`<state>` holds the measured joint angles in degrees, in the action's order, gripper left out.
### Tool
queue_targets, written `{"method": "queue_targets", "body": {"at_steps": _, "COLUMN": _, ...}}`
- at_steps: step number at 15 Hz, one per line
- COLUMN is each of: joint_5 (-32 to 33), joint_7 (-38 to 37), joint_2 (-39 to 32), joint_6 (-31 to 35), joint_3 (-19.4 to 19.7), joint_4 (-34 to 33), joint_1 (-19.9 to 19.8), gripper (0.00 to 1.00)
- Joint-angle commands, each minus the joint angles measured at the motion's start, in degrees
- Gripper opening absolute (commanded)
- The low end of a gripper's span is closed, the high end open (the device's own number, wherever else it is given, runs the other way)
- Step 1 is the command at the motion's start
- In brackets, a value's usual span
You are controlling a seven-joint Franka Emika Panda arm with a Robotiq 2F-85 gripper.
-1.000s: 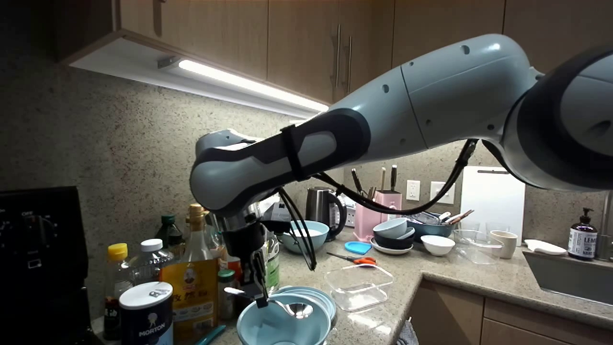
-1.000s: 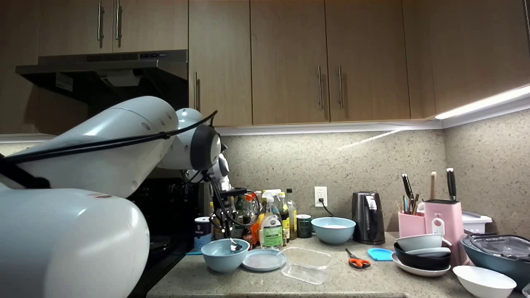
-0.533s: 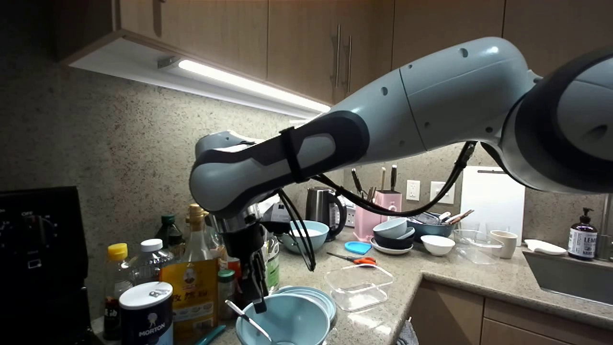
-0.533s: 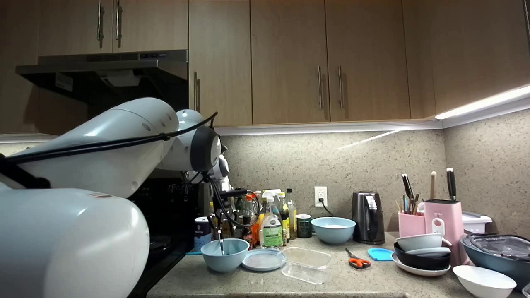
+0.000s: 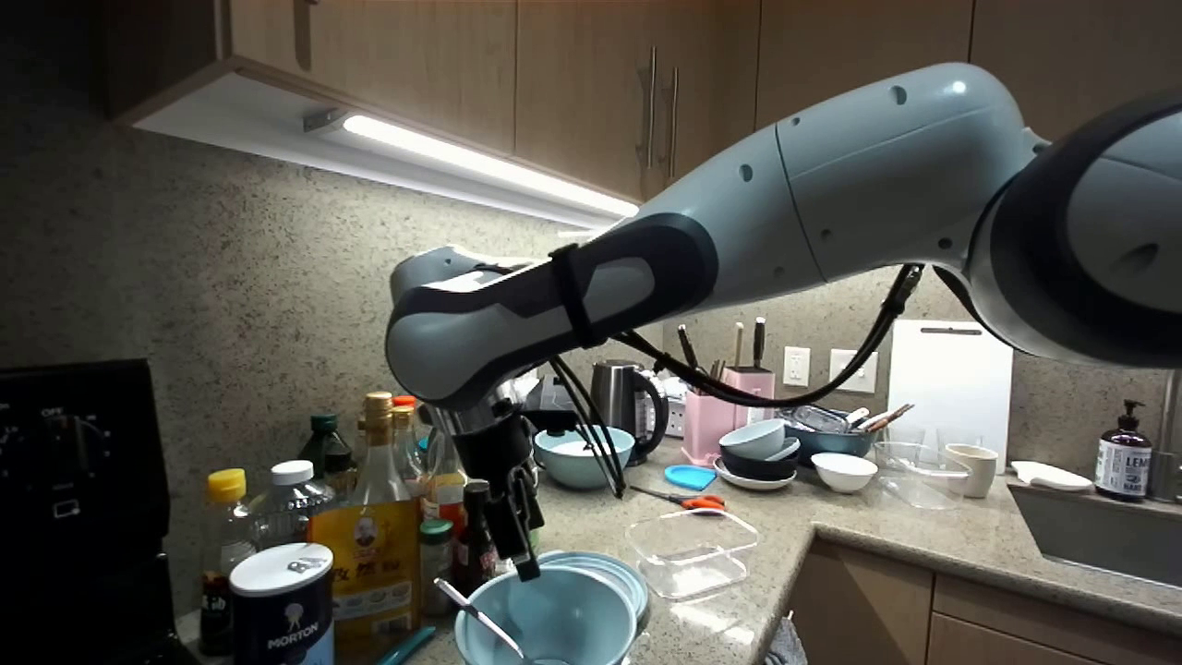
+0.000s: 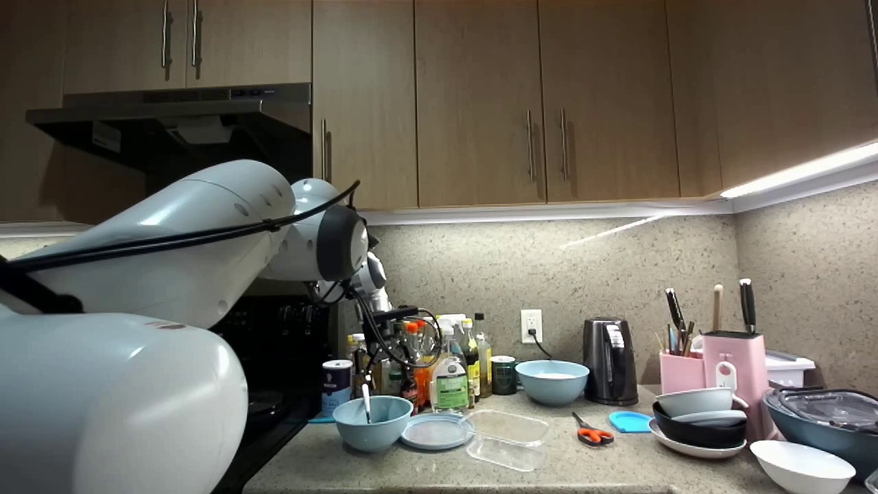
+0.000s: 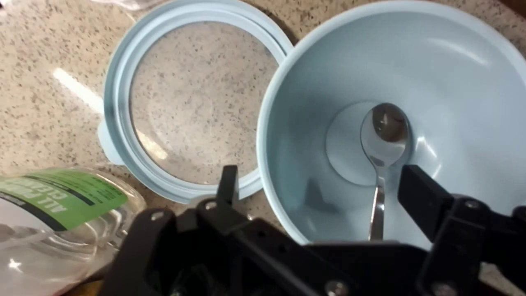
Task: Put the spoon in the blue bowl
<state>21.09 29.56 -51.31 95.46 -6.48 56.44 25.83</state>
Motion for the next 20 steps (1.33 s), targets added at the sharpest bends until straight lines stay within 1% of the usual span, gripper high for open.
{"method": "queue_targets", "body": {"at_steps": 1, "joint_5": 1.61, "joint_7": -2.02, "joint_2": 4.06, "joint_6": -2.77, "joint_3": 2.03, "joint_4": 3.41, "joint_1": 0.21, "gripper": 1.0}}
{"method": "queue_targets", "body": {"at_steps": 3, "joint_5": 1.27, "joint_7": -3.72, "joint_2": 5.93, "joint_6": -2.6, "joint_3": 3.07, "joint_4": 4.97, "joint_1": -0.05, "gripper": 1.0}}
{"method": "queue_targets", "body": {"at_steps": 4, "joint_5": 1.35, "joint_7": -5.75, "joint_2": 6.99, "joint_6": -1.29, "joint_3": 3.89, "joint_4": 5.89, "joint_1": -0.07, "gripper": 1.0}}
{"method": "queue_targets", "body": {"at_steps": 5, "joint_5": 0.21, "joint_7": -2.33, "joint_2": 2.5, "joint_6": -2.14, "joint_3": 3.04, "joint_4": 0.45, "joint_1": -0.1, "gripper": 1.0}}
{"method": "queue_targets", "body": {"at_steps": 9, "joint_5": 0.21, "joint_7": -3.89, "joint_2": 4.41, "joint_6": -2.13, "joint_3": 3.89, "joint_4": 1.83, "joint_1": -0.19, "gripper": 1.0}}
{"method": "queue_targets", "body": {"at_steps": 20, "joint_5": 0.21, "joint_7": -4.1, "joint_2": 4.44, "joint_6": -2.09, "joint_3": 3.89, "joint_4": 2.35, "joint_1": -0.14, "gripper": 1.0}}
